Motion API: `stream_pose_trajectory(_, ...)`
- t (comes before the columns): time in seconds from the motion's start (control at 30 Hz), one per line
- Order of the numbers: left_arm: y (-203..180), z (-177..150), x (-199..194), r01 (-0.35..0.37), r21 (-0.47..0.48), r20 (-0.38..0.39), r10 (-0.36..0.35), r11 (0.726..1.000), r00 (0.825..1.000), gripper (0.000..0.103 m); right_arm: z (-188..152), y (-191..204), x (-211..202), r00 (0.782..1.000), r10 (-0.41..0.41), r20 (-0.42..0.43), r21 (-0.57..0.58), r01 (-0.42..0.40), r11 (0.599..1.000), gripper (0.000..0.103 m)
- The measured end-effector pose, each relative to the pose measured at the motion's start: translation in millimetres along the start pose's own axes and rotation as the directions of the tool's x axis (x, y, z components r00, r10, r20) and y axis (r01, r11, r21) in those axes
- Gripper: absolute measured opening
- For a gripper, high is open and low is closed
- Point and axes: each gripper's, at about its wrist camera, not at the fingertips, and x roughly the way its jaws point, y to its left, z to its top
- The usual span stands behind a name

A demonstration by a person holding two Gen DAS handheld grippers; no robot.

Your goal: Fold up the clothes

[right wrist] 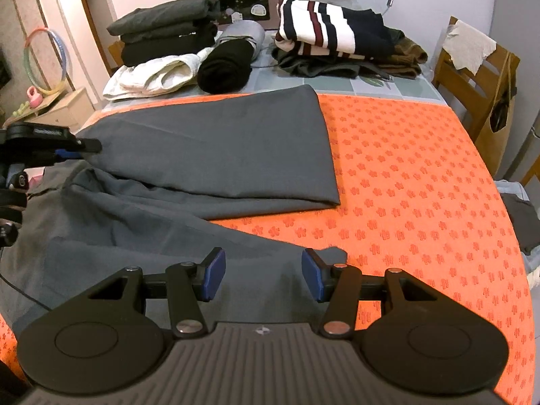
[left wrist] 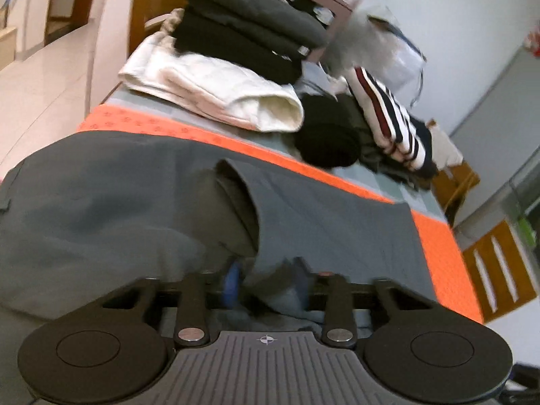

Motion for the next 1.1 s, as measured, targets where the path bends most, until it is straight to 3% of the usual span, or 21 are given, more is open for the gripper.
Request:
stream_pose_trajectory(0.2, -43.5, 28.5, -18.8, -0.005, 0.128, 0.050, -0.002, 0.992, 0.999, 0.007, 1.6, -2.5, 0.5, 1.000, -0.010, 0.001, 0.012, 0.010, 1.000, 0.056)
stream_pose_trajectory(0.37, -92.0, 40.4, -46.9, -0.062, 0.322, 0.099, 0.031, 0.945, 0.995, 0.009, 0.2, -7.1, 4.1, 1.000, -0.017, -0.009, 0.027, 0.017, 0.999, 0.056)
stream_pose_trajectory(0.47, -91.8, 23.4, -34.9, -0.130, 0.376, 0.068, 0.113, 0.917, 0.991, 0.017, -0.8, -8.8, 7.6, 1.000, -0.016, -0.020, 0.030, 0.016, 0.999, 0.056)
stream_pose_trajectory(0.5, -89.1, 16.7, -29.6, -0.152, 0.387, 0.055, 0.142, 0.910, 0.988, 0.024, -1.0, -9.2, 8.7, 1.000, -0.015, -0.024, 0.030, 0.016, 0.999, 0.056)
stream_pose_trajectory(0.6, -62.2, 1.7, -26.7, -0.182, 0.291, 0.012, 0.186, 0.939, 0.982, 0.032, 0.3, -9.4, 10.3, 1.000, -0.012, -0.028, 0.023, 0.013, 1.000, 0.056)
stream_pose_trajectory(0.77, -21.5, -6.8, -47.9, -0.156, 0.107, 0.036, 0.153, 0.982, 0.988, 0.043, 3.2, -13.9, 13.7, 0.999, -0.013, -0.031, 0.022, 0.013, 1.000, 0.058)
stream_pose_trajectory(0.9, 3.8, 5.0, -33.8, -0.128, -0.007, 0.020, 0.128, 0.992, 0.992, 0.043, 6.3, -15.5, 18.8, 0.999, -0.010, -0.038, 0.015, 0.010, 1.000, 0.058)
stream_pose_trajectory(1.03, 23.4, 26.7, 2.1, -0.053, -0.113, -0.015, 0.051, 0.992, 0.999, 0.043, 9.5, -17.1, 23.9, 0.999, -0.007, -0.046, 0.009, 0.007, 1.000, 0.058)
stream_pose_trajectory(1.1, 26.7, 32.5, 16.2, -0.057, -0.132, -0.028, 0.053, 0.990, 0.998, 0.043, 10.5, -18.1, 25.7, 0.999, -0.007, -0.050, 0.009, 0.008, 1.000, 0.058)
